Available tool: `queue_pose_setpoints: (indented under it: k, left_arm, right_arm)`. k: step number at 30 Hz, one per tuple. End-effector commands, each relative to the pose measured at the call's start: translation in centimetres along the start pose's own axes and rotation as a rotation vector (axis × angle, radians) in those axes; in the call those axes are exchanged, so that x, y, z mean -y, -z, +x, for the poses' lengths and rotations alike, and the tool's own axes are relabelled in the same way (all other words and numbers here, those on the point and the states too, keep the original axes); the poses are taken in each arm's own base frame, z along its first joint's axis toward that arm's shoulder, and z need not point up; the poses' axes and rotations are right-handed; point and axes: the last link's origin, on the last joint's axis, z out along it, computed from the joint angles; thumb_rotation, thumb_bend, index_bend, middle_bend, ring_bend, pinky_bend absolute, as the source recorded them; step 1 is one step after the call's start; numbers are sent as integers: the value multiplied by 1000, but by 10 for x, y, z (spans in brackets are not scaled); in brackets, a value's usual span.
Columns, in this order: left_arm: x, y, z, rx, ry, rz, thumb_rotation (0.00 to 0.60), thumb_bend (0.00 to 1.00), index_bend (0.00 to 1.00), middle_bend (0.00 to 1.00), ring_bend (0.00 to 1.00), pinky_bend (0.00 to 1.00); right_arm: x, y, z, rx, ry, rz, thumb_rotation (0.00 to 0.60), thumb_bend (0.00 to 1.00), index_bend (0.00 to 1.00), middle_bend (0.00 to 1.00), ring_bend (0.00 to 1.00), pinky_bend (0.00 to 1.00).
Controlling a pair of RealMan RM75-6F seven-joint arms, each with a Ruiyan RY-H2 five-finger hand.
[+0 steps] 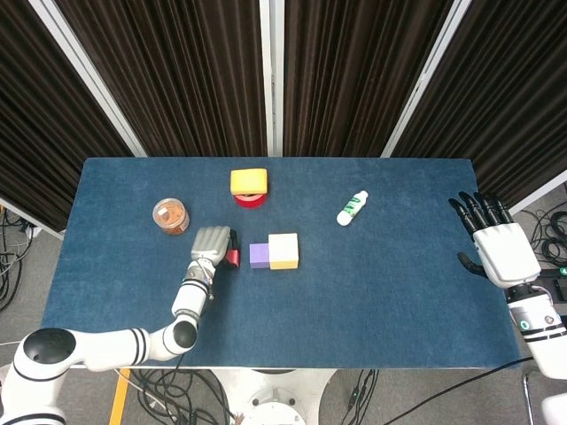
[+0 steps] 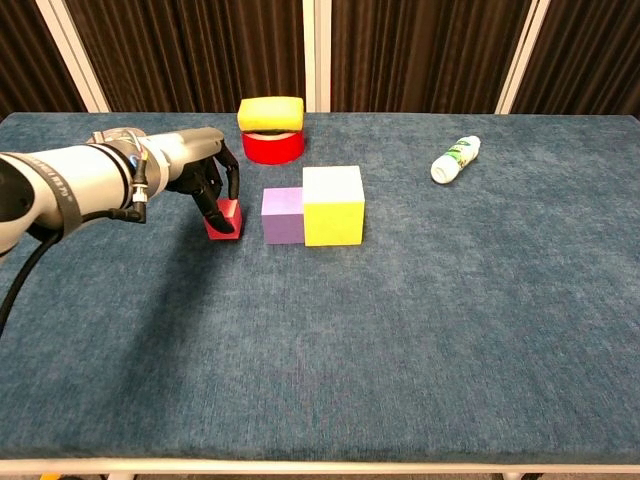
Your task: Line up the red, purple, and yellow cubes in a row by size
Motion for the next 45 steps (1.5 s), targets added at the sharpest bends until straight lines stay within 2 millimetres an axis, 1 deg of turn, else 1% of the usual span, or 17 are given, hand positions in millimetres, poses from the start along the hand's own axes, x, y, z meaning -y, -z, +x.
queue_pose_setpoints:
  k: [1,9,24,33,42,45]
  left_arm:
    - [-3,-2,0,1,3,1,600,232,620,862,918,976]
    - [-10,-4,-1,-5,-19,3,600,230,619,860,917,976]
    - [-15,-6,-4,-11,-37,4,600,228,608,857,917,977]
    - [-14,-5,-8,5,-31,7,600,221,556,853,917,975]
    - [-16,-3,-8,8,-32,1,600,218,472,845,916,973]
    - [-16,0,-6,3,-30,-10,600,217,421,839,915,972]
  right_arm:
    - [0,0,0,0,0,0,600,153,0,33,0,0]
    - [-4,0,0,-2,1,-8,600,154,0,33,0,0]
    - [-9,0,-2,0,-5,-19,600,156,0,33,0,0]
    - [-12,1,-2,1,-13,-26,600,157,0,34,0,0]
    - [-12,3,-1,0,-16,-29,600,159,0,34,0,0]
    - [-13,3,-1,0,-16,-31,600,160,0,34,0,0]
